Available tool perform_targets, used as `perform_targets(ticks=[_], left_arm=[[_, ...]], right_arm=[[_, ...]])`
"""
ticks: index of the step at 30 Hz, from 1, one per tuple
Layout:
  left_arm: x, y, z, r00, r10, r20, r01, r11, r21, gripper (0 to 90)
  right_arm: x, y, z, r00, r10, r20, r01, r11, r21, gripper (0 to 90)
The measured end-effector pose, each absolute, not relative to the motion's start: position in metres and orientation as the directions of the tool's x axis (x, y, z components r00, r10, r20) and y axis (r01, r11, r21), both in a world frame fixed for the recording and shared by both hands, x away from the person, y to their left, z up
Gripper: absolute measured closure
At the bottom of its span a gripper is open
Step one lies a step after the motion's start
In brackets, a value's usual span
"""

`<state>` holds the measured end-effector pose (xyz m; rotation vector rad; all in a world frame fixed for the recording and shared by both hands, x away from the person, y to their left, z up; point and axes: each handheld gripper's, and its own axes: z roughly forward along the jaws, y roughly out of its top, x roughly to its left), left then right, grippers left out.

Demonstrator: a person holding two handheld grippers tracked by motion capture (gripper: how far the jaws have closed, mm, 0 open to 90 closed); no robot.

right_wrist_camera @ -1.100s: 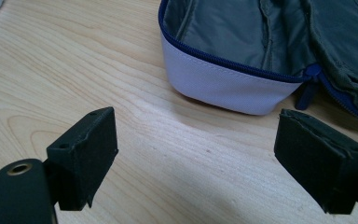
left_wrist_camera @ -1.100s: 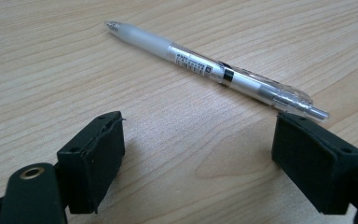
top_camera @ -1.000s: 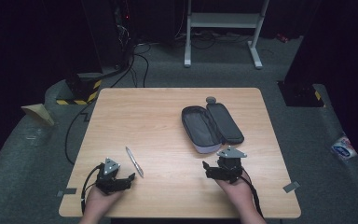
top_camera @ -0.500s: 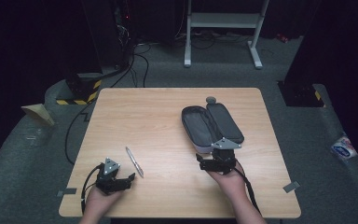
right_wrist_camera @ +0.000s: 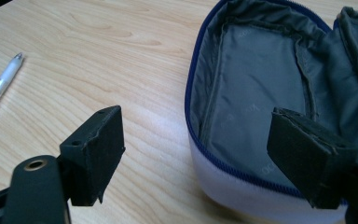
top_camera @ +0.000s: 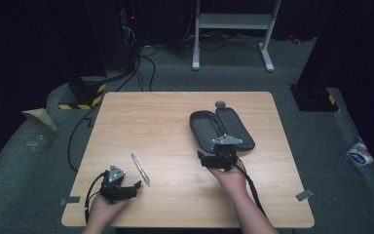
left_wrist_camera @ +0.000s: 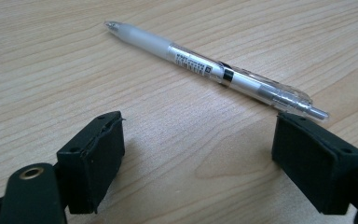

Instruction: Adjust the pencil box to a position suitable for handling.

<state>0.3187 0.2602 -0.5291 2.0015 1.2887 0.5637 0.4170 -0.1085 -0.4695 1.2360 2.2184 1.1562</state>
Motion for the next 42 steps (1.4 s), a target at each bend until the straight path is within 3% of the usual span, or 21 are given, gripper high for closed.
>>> perform_targets(ticks=[15,26,33,42], left_arm=[[0.319,0.260,-0.529,0.416,0.910,-0.004,0.614,-0.277,0.739,17.1],[0.319,0.260,-0.529,0.417,0.909,-0.003,0.613,-0.278,0.740,17.1],[0.319,0.260,-0.529,0.418,0.908,-0.004,0.613,-0.279,0.739,17.2],[0.319,0.260,-0.529,0.418,0.908,-0.005,0.613,-0.279,0.739,17.1]], right_arm=[[0.431,-0.097,-0.472,-0.560,0.824,0.084,0.553,0.296,0.779,29.5],[0.442,-0.088,-0.483,-0.547,0.834,0.072,0.569,0.307,0.763,52.5],[0.435,-0.084,-0.487,-0.587,0.807,0.055,0.555,0.352,0.754,74.3],[0.424,-0.089,-0.491,-0.602,0.798,0.032,0.532,0.370,0.761,84.2]])
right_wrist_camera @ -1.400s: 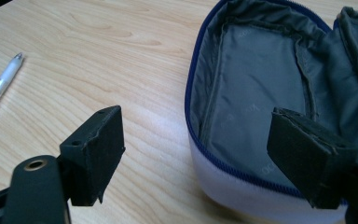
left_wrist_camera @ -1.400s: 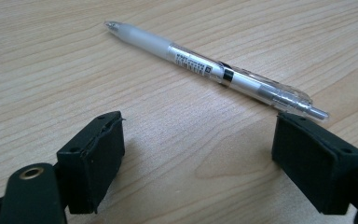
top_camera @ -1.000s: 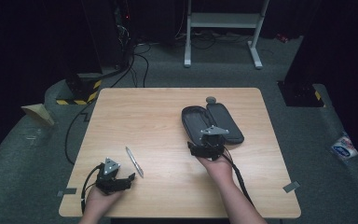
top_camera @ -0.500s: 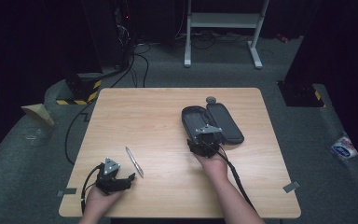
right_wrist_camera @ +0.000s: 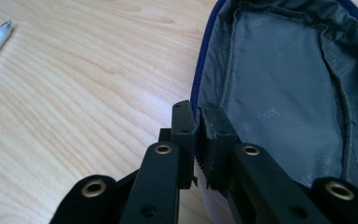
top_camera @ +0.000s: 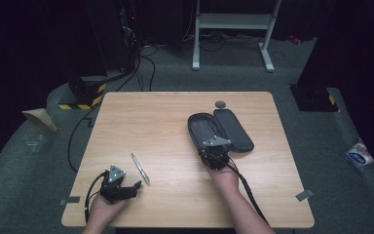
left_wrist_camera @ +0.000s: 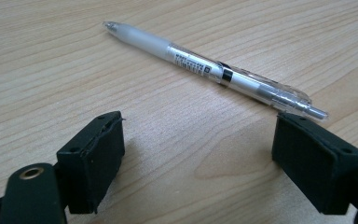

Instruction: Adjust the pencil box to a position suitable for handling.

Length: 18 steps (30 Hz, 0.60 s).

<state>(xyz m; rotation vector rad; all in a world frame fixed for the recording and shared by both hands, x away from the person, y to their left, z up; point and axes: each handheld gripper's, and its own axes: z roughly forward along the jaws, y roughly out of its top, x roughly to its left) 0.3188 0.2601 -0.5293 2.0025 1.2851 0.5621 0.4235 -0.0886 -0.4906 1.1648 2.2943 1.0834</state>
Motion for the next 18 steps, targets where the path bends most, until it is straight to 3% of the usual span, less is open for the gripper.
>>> perform_targets(ticks=[18], left_arm=[[0.319,0.260,-0.529,0.419,0.908,0.001,0.612,-0.283,0.739,17.2]], right_arm=[[0.356,-0.127,-0.496,-0.647,0.762,0.016,0.469,0.382,0.796,80.5]])
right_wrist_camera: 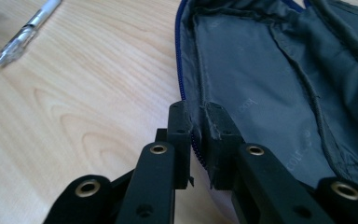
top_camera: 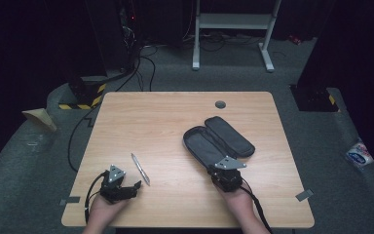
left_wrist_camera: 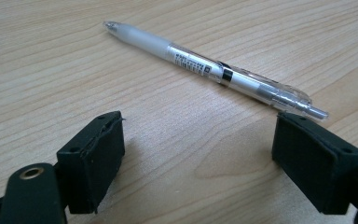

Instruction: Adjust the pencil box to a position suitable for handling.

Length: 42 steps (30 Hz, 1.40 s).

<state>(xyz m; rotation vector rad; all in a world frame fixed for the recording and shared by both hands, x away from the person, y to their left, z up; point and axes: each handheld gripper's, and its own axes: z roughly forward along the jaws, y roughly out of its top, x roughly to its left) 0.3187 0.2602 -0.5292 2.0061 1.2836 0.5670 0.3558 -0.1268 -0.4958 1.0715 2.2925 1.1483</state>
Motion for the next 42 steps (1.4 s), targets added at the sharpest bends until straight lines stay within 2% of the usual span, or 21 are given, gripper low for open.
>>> perform_targets(ticks=[8,16,21,22,26,27,32,35,42], left_arm=[[0.318,0.260,-0.529,0.417,0.909,0.000,0.613,-0.282,0.738,17.2],[0.318,0.260,-0.529,0.417,0.909,0.000,0.613,-0.281,0.738,17.2],[0.318,0.260,-0.529,0.416,0.910,0.000,0.614,-0.281,0.737,17.3],[0.318,0.260,-0.529,0.416,0.909,0.000,0.614,-0.281,0.737,17.3],[0.318,0.260,-0.529,0.416,0.909,-0.001,0.614,-0.280,0.738,17.3],[0.318,0.260,-0.529,0.416,0.910,-0.001,0.614,-0.280,0.738,17.3],[0.318,0.260,-0.529,0.416,0.910,0.000,0.614,-0.280,0.738,17.3],[0.318,0.260,-0.529,0.414,0.910,0.000,0.614,-0.279,0.738,17.3],[0.318,0.260,-0.529,0.415,0.910,0.002,0.612,-0.280,0.739,17.4]], right_arm=[[0.334,-0.147,-0.500,-0.641,0.768,0.018,0.464,0.368,0.806,76.2],[0.326,-0.167,-0.498,-0.614,0.789,-0.003,0.461,0.361,0.810,72.0],[0.326,-0.181,-0.496,-0.595,0.803,0.008,0.472,0.341,0.813,65.5],[0.325,-0.185,-0.493,-0.591,0.806,0.015,0.466,0.326,0.823,60.4],[0.323,-0.189,-0.485,-0.582,0.813,0.033,0.456,0.293,0.841,56.3],[0.323,-0.192,-0.478,-0.566,0.823,0.039,0.447,0.267,0.854,52.6],[0.331,-0.200,-0.472,-0.506,0.862,0.037,0.447,0.226,0.865,47.7],[0.344,-0.212,-0.476,-0.422,0.906,0.047,0.491,0.184,0.851,43.5],[0.361,-0.225,-0.489,-0.335,0.940,0.068,0.556,0.139,0.819,40.0]])
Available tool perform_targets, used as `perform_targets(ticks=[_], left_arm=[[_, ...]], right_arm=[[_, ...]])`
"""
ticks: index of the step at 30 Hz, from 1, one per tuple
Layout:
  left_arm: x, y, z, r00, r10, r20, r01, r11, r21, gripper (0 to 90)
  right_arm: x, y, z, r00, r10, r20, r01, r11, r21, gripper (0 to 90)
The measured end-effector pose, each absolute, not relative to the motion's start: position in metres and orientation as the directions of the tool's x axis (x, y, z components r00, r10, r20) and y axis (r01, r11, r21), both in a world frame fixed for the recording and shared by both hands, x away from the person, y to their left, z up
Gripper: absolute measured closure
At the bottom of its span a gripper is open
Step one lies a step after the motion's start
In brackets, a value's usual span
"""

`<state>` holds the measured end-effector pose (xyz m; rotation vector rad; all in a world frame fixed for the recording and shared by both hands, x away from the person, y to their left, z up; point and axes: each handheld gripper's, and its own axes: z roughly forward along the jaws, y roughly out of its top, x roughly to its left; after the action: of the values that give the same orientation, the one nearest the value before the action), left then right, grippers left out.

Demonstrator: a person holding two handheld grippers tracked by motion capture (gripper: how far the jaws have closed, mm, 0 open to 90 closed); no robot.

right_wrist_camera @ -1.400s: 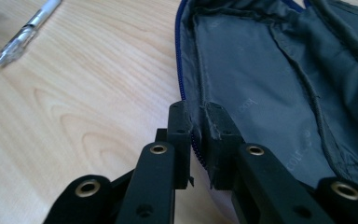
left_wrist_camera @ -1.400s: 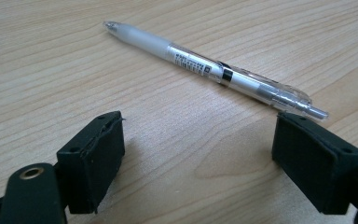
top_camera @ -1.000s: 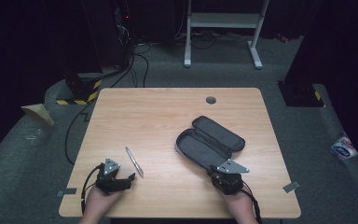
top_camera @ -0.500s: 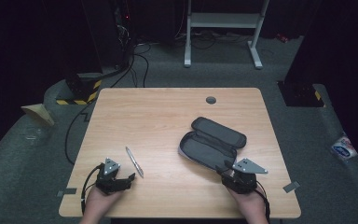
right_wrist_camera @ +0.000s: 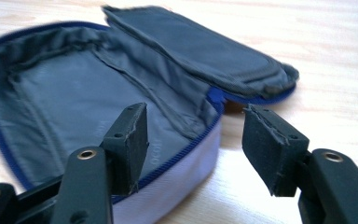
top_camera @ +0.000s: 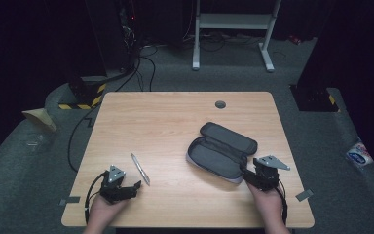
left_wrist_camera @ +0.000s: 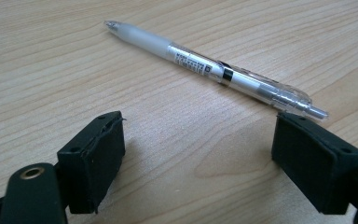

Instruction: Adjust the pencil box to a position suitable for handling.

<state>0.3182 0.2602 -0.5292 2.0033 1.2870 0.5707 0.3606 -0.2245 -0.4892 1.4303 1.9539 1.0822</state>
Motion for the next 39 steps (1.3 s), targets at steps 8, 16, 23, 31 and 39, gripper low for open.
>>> perform_targets(ticks=[8,16,23,31,39], left_arm=[[0.318,0.260,-0.529,0.415,0.910,0.002,0.612,-0.280,0.739,17.4],[0.318,0.260,-0.529,0.415,0.910,0.002,0.612,-0.281,0.739,17.4],[0.318,0.260,-0.529,0.415,0.910,0.002,0.612,-0.281,0.740,17.4],[0.318,0.260,-0.529,0.415,0.910,0.002,0.612,-0.281,0.739,17.4],[0.318,0.260,-0.529,0.416,0.910,0.002,0.612,-0.281,0.739,17.4]], right_arm=[[0.367,-0.226,-0.496,-0.328,0.941,0.088,0.605,0.137,0.784,44.7],[0.379,-0.219,-0.502,-0.341,0.937,0.080,0.634,0.166,0.756,56.8],[0.388,-0.210,-0.502,-0.355,0.932,0.070,0.633,0.185,0.752,60.7],[0.394,-0.198,-0.502,-0.377,0.925,0.058,0.629,0.210,0.748,61.1],[0.398,-0.186,-0.502,-0.399,0.915,0.056,0.625,0.227,0.747,61.2]])
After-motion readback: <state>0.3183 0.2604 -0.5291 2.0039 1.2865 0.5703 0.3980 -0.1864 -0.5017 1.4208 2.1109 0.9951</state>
